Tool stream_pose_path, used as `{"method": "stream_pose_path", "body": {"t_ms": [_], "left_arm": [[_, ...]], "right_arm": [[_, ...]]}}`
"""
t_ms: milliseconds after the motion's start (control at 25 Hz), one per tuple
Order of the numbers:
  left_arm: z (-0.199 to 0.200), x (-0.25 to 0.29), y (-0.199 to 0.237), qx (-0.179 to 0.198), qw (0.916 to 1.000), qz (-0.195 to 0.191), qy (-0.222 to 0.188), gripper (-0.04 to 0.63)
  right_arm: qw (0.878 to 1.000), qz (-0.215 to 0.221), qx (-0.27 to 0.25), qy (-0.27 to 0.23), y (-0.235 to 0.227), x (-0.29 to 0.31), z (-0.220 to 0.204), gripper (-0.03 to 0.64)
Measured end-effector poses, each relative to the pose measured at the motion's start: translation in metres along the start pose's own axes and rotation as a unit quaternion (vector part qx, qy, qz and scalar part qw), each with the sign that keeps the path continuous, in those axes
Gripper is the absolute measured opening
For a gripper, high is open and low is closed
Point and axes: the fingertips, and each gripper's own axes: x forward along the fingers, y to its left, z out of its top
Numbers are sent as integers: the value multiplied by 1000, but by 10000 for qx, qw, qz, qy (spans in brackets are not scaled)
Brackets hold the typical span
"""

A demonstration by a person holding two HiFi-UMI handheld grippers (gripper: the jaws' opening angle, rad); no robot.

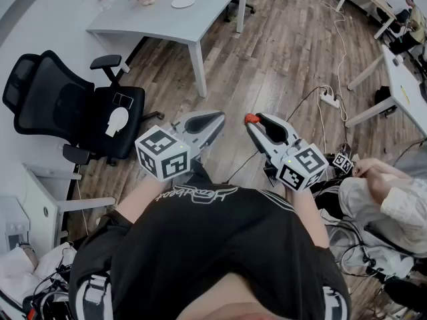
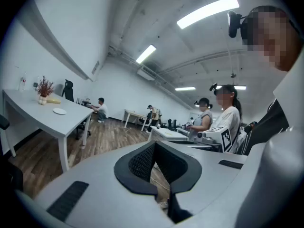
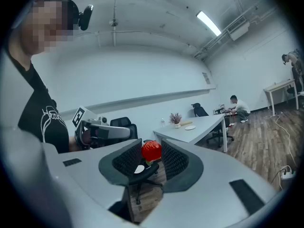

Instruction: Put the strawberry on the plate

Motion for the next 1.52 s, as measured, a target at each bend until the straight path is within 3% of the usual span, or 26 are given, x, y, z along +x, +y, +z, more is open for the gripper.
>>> {"method": "stream_pose_path", "body": {"t_ms": [960, 1240, 1520], "left_arm": [[-14, 13, 18, -317, 9995, -19, -42, 6], [-3, 28, 57, -405, 9989, 9, -219, 6], [21, 54, 132, -474, 9986, 91, -198, 6]], "right_arm": [[10000, 0, 38, 90, -10, 9, -13, 123], [10000, 10, 42, -25, -41, 37, -2, 123], [9999, 134, 71, 46, -87, 105, 10, 123]]}}
